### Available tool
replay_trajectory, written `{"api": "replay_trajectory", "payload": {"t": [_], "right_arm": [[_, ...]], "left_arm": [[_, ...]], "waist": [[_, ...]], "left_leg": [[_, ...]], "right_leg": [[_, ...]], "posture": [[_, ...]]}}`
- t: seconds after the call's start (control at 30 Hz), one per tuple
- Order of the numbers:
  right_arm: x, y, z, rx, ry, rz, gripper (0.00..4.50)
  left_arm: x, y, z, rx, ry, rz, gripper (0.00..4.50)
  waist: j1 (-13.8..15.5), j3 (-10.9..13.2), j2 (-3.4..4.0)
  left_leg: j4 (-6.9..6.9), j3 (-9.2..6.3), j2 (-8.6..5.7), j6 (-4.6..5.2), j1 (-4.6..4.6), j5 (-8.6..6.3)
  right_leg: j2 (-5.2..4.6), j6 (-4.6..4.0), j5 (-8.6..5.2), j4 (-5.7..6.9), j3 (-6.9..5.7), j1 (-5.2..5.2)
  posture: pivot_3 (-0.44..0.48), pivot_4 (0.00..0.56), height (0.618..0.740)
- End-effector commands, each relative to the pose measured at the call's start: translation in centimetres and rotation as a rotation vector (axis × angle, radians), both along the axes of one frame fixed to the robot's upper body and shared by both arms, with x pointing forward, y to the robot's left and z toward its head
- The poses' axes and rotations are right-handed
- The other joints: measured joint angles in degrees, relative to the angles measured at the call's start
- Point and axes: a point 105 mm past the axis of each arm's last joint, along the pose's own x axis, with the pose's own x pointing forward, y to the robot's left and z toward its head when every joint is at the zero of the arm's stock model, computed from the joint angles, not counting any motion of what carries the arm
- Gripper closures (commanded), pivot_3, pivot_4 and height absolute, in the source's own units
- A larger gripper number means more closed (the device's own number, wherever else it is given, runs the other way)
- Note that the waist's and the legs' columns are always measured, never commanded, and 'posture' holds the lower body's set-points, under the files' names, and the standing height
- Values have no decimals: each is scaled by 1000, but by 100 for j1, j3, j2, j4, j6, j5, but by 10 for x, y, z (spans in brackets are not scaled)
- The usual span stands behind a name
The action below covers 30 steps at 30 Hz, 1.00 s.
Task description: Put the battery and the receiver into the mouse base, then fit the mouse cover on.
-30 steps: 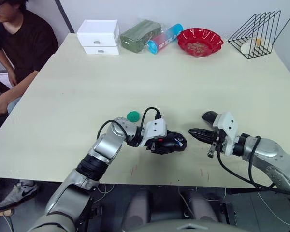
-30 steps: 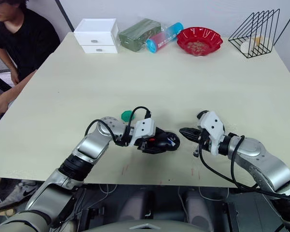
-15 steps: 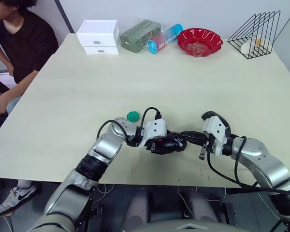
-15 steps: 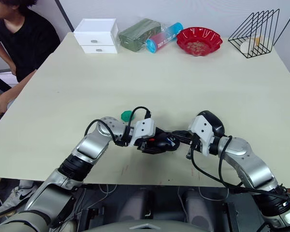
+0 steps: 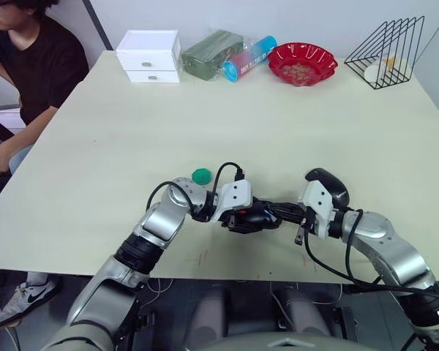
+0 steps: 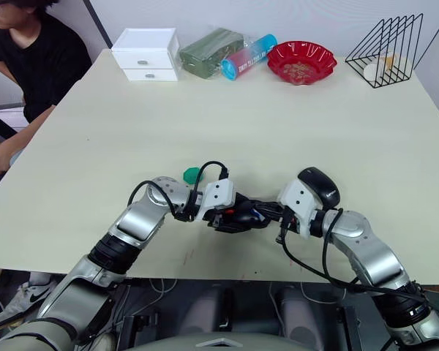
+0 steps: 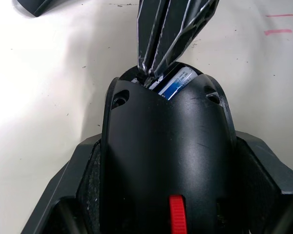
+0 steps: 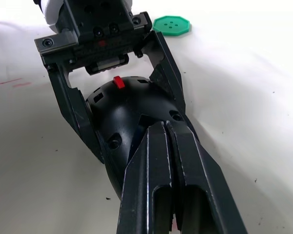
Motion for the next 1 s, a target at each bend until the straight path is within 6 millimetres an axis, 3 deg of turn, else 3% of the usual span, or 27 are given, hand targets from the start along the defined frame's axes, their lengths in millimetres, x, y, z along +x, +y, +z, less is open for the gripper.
{"api": "replay_trajectory", "payload": {"t": [0.03,0.2,0.33,0.5,0.7,0.83,1.0], "right_arm": [[1,-1,2,0,-11,-2,4436],[4,-1,-2,-5,10,-25,4436],[7,-11,-25,-89,83,-86,4436],[4,-14,-38,-140,145,-92,4436],[3,-20,-55,-208,217,-127,4436],[8,-18,-51,-167,210,-154,4436],[6,-8,-12,3,41,-72,4436]], "left_arm": [[-7,5,-18,58,52,3,1586],[-8,5,-18,57,54,3,1586],[-7,6,-18,59,53,4,1586],[-7,6,-18,58,53,10,1586],[-6,6,-18,57,52,13,1586],[-6,6,-18,56,52,12,1586],[-5,7,-17,62,46,17,1586]], "waist": [[0,0,0],[-2,-1,1],[-6,-7,3],[-9,-13,1],[-29,-26,0],[-48,-47,-1],[-74,-54,2]], "left_leg": [[0,0,0,0,0,0],[1,1,0,0,1,0],[1,1,0,0,4,0],[1,3,0,0,21,0],[-17,6,0,1,97,-2],[-17,6,0,1,98,-1],[-17,4,0,1,98,-2]], "right_leg": [[0,0,0,0,0,0],[0,0,0,2,0,0],[0,0,0,3,2,1],[1,0,0,3,4,16],[2,-8,-8,-7,8,85],[2,-8,-8,-6,9,86],[2,-8,-8,-5,8,86]], "posture": [[0,150,740],[0,150,740],[0,150,740],[0,150,740],[0,150,740],[0,150,740],[0,150,740]]}}
